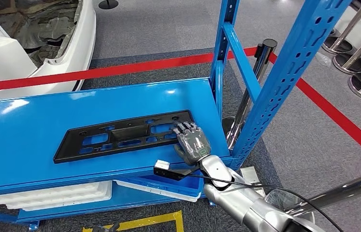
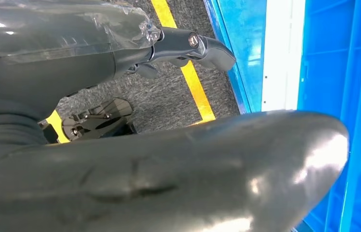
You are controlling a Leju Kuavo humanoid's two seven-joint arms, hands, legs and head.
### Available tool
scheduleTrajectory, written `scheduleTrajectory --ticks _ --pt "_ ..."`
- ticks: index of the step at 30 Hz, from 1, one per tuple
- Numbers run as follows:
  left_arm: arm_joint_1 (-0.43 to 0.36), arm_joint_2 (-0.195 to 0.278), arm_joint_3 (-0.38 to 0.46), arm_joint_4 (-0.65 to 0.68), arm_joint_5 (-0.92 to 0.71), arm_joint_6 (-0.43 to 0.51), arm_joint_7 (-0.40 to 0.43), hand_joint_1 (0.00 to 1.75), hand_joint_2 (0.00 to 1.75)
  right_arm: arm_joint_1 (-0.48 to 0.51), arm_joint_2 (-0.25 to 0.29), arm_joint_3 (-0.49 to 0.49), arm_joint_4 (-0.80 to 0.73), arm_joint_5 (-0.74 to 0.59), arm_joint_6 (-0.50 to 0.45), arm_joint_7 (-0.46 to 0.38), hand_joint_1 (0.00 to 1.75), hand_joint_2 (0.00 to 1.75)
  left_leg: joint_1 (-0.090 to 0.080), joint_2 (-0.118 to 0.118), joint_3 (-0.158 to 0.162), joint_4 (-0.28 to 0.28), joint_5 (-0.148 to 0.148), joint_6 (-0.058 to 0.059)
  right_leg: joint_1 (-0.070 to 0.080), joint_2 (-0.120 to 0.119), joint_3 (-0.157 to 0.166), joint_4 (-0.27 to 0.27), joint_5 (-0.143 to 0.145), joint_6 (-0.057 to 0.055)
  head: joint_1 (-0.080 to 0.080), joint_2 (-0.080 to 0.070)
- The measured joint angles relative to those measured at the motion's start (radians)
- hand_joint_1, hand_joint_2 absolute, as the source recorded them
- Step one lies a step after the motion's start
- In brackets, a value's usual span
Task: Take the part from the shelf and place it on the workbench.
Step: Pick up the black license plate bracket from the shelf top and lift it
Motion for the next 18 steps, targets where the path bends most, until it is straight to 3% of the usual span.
scheduleTrajectory --ticks 18 --pt "0.001 0.000 -0.001 0.000 0.013 0.006 -0.013 0.00 0.00 -0.029 0.001 0.003 0.008 -0.027 0.012 -0.009 1.75 1.75 0.000 0.000 0.008 0.000 0.000 0.001 0.000 0.000 0.008 -0.001 0.000 0.000 0.000 0.000"
